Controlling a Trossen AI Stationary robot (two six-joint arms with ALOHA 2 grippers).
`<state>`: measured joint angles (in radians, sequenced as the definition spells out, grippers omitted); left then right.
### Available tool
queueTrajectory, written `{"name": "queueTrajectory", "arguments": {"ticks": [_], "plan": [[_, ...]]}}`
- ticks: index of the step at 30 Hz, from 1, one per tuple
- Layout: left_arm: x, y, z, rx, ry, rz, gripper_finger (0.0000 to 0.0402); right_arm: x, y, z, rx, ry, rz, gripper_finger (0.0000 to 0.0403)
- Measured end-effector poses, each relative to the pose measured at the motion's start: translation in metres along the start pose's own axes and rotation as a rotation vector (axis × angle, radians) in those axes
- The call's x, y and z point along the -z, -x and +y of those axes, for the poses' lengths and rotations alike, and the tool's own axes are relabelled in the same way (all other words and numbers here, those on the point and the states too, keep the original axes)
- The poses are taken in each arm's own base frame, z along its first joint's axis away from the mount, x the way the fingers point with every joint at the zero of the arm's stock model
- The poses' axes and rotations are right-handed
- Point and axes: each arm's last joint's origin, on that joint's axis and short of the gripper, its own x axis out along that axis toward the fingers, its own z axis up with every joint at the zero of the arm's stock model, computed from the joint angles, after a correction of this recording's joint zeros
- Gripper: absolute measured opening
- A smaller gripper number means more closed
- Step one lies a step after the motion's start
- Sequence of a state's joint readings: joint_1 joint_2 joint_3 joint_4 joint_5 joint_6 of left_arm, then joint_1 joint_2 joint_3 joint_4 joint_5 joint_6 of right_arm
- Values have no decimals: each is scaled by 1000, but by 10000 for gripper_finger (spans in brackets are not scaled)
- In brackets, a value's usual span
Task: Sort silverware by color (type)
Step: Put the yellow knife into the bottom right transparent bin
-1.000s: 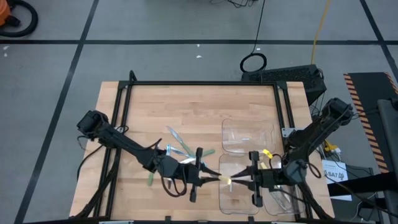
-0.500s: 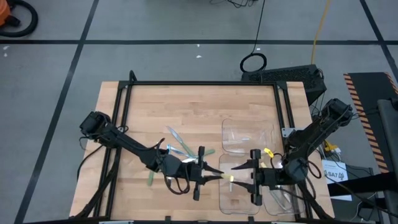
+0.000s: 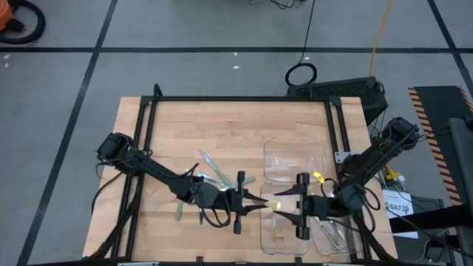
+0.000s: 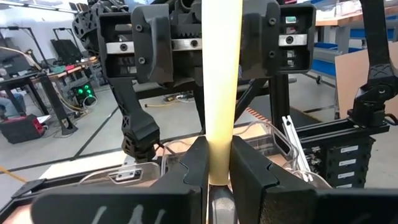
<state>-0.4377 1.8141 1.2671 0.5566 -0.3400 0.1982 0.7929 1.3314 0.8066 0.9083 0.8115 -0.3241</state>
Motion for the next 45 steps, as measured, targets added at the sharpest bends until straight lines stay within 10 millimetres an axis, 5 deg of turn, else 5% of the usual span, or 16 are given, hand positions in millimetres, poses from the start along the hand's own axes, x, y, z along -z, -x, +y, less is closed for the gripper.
{"name": "queueTrajectory", "arguments": {"ticks": [13, 19, 27, 32, 45], "plan": [[1, 0, 1, -34, 1, 12, 45, 8, -8, -3, 26, 16, 21, 71], [3, 0, 2, -34, 13, 30, 46, 10, -7, -3, 75, 22, 46, 71], [8, 0, 2, -66, 71, 90, 203, 4, -2, -3, 213, -24, 83, 71], [4, 7, -2, -45, 81, 130, 247, -13, 8, 7, 369, 4, 156, 73], [-12, 30, -3, -85, 34, 239, 252, -93, 32, 28, 457, 67, 256, 74]]}}
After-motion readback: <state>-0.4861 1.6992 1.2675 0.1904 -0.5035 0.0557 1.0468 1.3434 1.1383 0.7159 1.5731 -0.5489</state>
